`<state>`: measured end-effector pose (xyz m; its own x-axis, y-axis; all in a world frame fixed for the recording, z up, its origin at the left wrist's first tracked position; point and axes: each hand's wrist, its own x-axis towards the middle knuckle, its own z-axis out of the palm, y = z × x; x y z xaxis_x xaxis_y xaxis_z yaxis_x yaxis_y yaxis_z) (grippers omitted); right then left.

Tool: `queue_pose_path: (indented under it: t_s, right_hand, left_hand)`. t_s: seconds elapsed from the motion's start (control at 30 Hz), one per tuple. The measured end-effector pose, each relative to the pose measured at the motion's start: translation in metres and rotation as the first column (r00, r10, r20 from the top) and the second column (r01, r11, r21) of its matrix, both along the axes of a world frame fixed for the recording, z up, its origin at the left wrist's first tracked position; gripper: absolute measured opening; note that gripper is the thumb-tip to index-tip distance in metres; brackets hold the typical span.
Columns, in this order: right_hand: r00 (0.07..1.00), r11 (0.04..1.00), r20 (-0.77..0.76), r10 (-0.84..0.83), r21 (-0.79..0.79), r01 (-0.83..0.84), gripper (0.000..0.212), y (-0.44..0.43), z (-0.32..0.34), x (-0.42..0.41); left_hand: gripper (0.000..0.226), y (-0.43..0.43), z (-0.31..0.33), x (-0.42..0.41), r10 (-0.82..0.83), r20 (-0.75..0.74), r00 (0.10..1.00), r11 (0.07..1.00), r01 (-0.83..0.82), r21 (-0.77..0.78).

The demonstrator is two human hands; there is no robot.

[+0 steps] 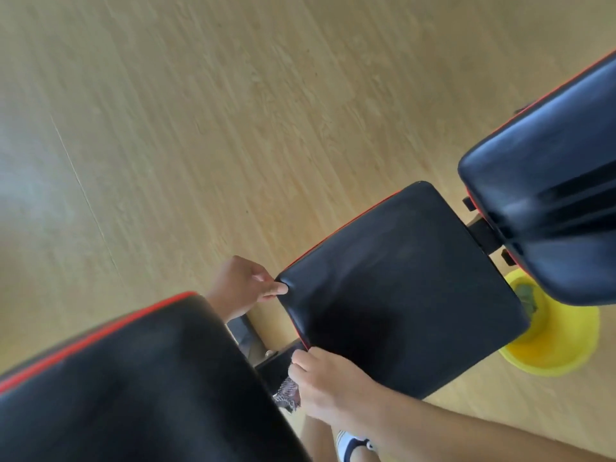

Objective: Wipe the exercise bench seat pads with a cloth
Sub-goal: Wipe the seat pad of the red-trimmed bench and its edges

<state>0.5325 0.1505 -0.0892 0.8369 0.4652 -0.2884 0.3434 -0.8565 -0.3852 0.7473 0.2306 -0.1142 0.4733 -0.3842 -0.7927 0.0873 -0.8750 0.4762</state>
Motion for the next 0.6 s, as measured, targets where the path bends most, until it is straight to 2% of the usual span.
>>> queue_pose_path:
  t_s: [0.03, 0.17, 0.23, 0.27, 0.3, 0.37, 0.47, 0.5, 0.57, 0.6]
  right_hand:
    - [1.000, 0.999, 0.017, -0.006, -0.042, 0.007, 0.013, -0.001, -0.001, 0.009]
    - [0.951, 0.955, 0.108, -0.290, -0.034, 0.295, 0.043, 0.000, 0.001, 0.062]
    - [0.952, 0.957, 0.107, -0.288, -0.006, 0.290, 0.037, 0.000, 0.001, 0.041]
    - [0.967, 0.972, 0.097, -0.236, 0.011, 0.236, 0.026, 0.000, 0.001, 0.018]
    - [0.985, 0.986, 0.041, -0.167, 0.035, 0.166, 0.013, -0.003, 0.004, -0.008]
    - [0.991, 0.990, -0.085, -0.106, 0.082, 0.113, 0.014, -0.011, 0.013, -0.042]
    - [0.973, 0.970, -0.045, -0.226, 0.084, 0.229, 0.012, -0.014, 0.016, -0.019]
    - [0.954, 0.949, 0.009, -0.301, 0.098, 0.299, 0.028, -0.013, 0.016, 0.000]
    - [0.931, 0.934, 0.084, -0.356, 0.006, 0.357, 0.060, -0.013, 0.019, 0.023]
    - [0.928, 0.931, 0.095, -0.361, -0.023, 0.365, 0.061, -0.013, 0.021, 0.022]
  left_hand:
    - [0.026, 0.000, -0.001, 0.000, -0.010, 0.011, 1.000, 1.000, 0.010, -0.003]
    - [0.026, 0.001, -0.004, -0.004, -0.016, 0.021, 1.000, 1.000, 0.016, -0.019]
    - [0.022, 0.002, -0.004, -0.006, 0.036, -0.004, 0.999, 0.999, -0.036, -0.035]
    - [0.021, 0.002, -0.002, -0.008, 0.076, -0.018, 0.997, 0.996, -0.077, -0.040]
    - [0.021, 0.002, -0.001, -0.009, 0.112, -0.030, 0.993, 0.993, -0.113, -0.041]
    - [0.021, 0.001, 0.001, -0.012, 0.138, -0.015, 0.990, 0.990, -0.139, -0.015]
    - [0.021, 0.002, 0.004, -0.015, 0.109, 0.044, 0.993, 0.994, -0.109, 0.003]
    - [0.020, 0.002, 0.004, -0.015, 0.099, 0.058, 0.993, 0.995, -0.099, 0.004]
    - [0.019, 0.000, 0.004, -0.018, 0.087, 0.054, 0.995, 0.996, -0.086, -0.016]
    - [0.018, -0.002, 0.002, -0.017, 0.069, 0.041, 0.997, 0.998, -0.068, -0.018]
